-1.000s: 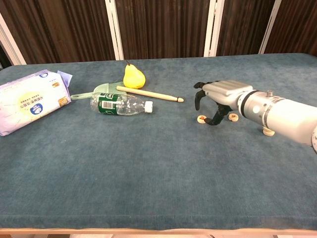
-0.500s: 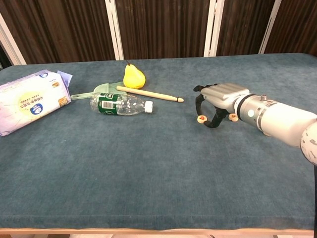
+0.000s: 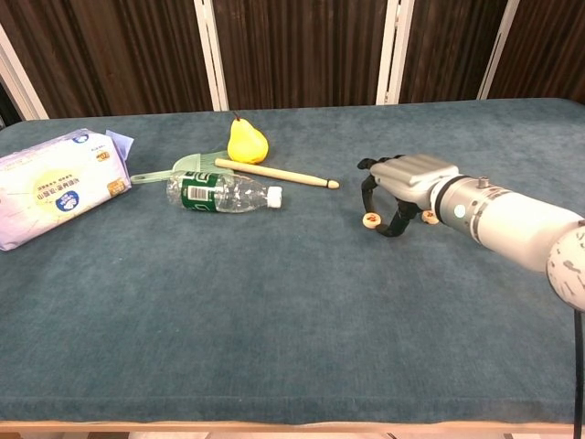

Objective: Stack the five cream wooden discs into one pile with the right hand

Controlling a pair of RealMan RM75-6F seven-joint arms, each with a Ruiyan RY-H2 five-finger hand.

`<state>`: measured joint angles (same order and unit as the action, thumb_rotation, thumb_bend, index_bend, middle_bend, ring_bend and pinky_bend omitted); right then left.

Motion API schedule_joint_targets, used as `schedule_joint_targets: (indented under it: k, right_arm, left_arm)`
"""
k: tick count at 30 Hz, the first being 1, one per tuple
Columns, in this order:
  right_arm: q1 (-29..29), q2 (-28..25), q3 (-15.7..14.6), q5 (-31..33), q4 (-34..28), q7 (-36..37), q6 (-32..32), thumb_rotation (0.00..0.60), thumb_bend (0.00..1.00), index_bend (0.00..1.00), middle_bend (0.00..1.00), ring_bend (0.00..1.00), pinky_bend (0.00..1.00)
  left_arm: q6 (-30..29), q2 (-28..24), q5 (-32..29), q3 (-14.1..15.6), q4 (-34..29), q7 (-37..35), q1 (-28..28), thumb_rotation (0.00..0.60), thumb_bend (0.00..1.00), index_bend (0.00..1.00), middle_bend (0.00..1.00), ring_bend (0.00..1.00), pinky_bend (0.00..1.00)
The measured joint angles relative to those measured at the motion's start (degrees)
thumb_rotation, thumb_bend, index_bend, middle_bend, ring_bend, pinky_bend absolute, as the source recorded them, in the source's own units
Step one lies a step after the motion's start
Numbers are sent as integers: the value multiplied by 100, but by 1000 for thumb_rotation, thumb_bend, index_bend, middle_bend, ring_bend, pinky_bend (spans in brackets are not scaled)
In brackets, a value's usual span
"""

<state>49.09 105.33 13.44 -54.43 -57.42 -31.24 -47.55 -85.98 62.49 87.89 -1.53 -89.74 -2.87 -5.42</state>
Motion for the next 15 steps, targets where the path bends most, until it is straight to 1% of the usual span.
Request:
schedule_joint_targets:
  k: [5,8,12,15]
  right_arm:
    - [-71,-140,-60,-143,-184,55,-122,600,485,639,62,0,0]
    - [-179,-345,-142,-330,-474,130,-275,600,485,639,62,0,0]
    - [-429,-827,-336,-702,-1067,267,-586,600,484,639,62,0,0]
    - [-692,-1305,-538,-1037,-1547,466,-847,600,484,639,62,0,0]
  left_arm:
    - [-25,-3,20,4,0,-3,13,600,483,0,0,0,0]
    - [-31,-1,35,11,-4,10,17,600,483,0,0,0,0]
    - [-8,20,39,8,-7,42,1,600,483,0,0,0,0]
    - [7,29,50,15,-22,74,-7,600,483,0,0,0,0]
